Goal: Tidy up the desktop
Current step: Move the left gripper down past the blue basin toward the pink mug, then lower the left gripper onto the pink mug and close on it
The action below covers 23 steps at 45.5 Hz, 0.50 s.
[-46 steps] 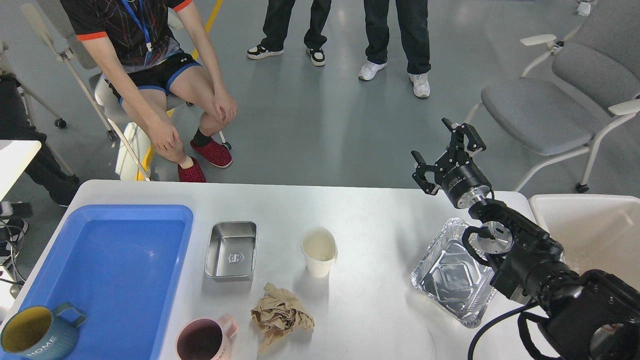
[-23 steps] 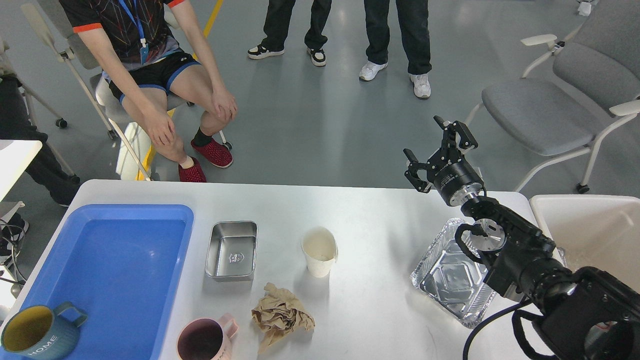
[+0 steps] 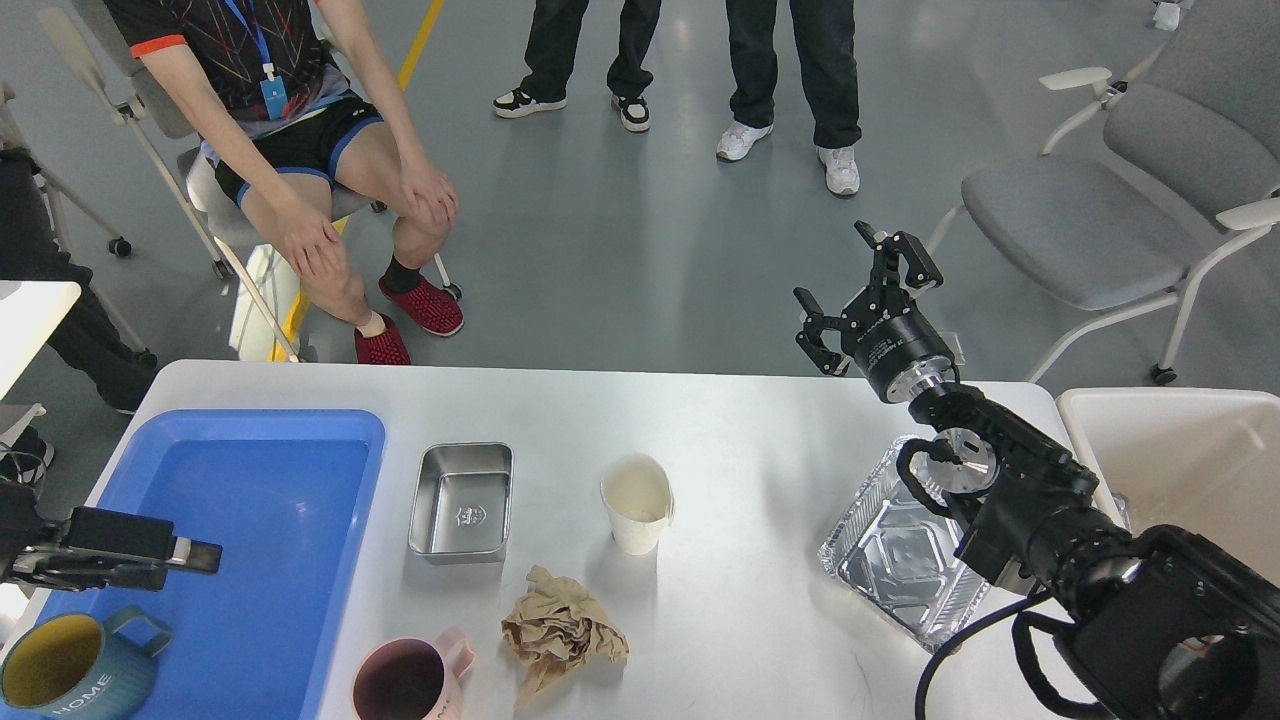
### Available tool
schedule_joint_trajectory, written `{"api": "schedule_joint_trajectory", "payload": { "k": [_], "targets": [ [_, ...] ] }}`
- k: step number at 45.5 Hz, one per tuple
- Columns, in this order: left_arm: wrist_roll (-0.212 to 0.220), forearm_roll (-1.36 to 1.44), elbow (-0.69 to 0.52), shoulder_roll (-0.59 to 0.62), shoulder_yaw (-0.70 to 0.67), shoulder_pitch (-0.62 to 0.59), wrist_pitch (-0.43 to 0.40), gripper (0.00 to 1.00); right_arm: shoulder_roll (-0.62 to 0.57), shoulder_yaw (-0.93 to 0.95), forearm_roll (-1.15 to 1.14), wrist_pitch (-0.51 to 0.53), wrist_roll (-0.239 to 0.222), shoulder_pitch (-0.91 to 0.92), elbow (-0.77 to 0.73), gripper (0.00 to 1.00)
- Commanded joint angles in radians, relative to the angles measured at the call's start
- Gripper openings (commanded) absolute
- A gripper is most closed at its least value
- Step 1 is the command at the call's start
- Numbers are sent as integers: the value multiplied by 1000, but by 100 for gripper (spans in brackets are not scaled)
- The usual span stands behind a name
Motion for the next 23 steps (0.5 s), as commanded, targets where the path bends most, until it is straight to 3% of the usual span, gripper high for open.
{"api": "schedule_joint_trajectory", "payload": {
  "k": [1, 13, 23],
  "targets": [
    [6, 12, 5, -99, 5, 10, 13, 97, 8, 1, 0, -2, 0, 0, 0, 100],
    [-3, 69, 43, -208, 13, 58, 41, 97, 17, 1, 0, -2, 2, 9, 2, 100],
    [8, 71, 91, -228, 19, 72, 51, 97, 19, 1, 0, -2, 2, 17, 3, 100]
  ]
}}
